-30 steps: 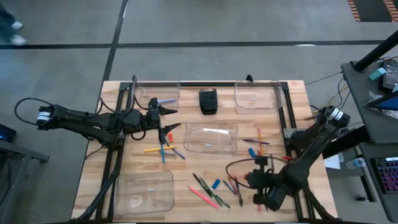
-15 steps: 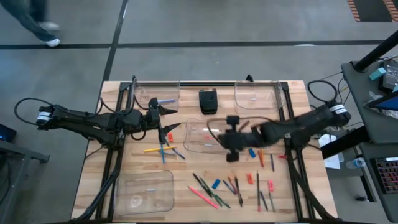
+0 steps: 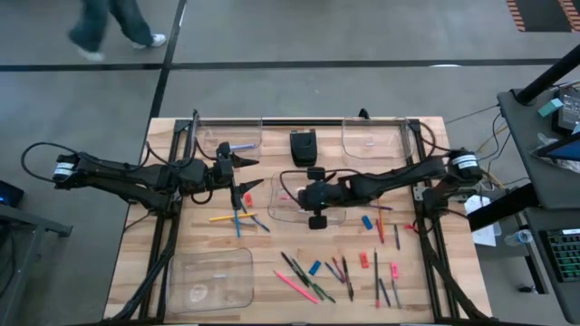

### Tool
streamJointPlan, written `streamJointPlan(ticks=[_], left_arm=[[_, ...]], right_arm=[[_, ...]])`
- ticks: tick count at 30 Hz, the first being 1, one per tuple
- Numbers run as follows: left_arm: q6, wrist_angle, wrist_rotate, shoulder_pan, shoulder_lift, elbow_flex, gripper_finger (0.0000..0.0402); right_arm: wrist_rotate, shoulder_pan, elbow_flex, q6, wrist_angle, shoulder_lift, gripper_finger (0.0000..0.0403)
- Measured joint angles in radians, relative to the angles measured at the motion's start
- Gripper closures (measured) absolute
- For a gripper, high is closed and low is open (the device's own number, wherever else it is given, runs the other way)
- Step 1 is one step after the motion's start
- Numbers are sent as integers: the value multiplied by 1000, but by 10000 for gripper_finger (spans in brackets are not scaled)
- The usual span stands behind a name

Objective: Sort crayons/erasers/pens/pencils in bins
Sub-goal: Put the orange pencil into the middle transparent bin

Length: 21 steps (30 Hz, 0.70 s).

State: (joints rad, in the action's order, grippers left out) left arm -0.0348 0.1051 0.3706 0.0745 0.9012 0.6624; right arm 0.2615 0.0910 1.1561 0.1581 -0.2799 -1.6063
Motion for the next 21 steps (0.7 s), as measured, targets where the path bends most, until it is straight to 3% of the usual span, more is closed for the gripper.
streamJointPlan(ticks=[6, 14, 21], left_arm=[[2, -1, 0, 0, 0, -2, 159], [2, -1, 0, 0, 0, -2, 159], [2, -1, 0, 0, 0, -7, 159]], right_arm=[[1, 0, 0, 6, 5, -34, 367], [0, 0, 0, -16, 1, 12, 364], [0, 0, -1, -44, -20, 39, 325]])
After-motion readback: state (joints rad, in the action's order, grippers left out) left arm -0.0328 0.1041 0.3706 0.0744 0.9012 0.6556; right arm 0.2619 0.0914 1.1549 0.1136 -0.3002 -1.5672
